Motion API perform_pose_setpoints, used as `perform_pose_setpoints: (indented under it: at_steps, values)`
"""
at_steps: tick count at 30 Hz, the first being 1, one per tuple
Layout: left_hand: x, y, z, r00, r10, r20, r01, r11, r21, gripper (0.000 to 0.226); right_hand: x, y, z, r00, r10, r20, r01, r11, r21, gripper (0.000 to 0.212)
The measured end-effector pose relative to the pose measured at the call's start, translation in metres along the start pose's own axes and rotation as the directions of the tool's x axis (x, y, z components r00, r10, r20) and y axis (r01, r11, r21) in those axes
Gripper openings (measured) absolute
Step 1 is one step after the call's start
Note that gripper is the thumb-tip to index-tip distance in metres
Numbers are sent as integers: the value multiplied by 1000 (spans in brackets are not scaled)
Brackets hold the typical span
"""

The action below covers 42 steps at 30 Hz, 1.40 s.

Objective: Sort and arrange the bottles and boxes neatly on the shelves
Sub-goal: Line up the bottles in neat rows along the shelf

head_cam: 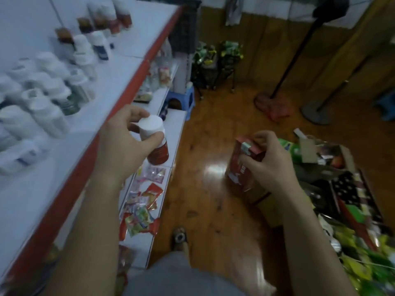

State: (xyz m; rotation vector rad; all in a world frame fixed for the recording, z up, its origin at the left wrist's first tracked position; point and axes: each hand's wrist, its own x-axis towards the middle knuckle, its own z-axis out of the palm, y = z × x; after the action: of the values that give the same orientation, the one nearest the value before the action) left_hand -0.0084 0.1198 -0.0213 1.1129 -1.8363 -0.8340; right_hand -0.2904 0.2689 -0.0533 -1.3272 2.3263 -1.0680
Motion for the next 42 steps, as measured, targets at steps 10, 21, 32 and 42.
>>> perform_pose_setpoints:
  at_steps: [10,21,32,42]
  values:
    - [226,-8,66,988,109,105,-115,992,49,44,194,-23,4,988,35,-149,-41,998,-37,55]
    - [377,-66,69,994,4,-110,19,980,199,40,462,-110,142,967,-252,-31,251,933,258,50]
    - [547,-119,55,867,-160,-471,352,866,355,40,687,-234,275,754,-588,292,444,785,433,44]
    - [584,-135,61,803,-307,-511,549,715,433,44,729,-249,319,644,-679,353,519,727,450,50]
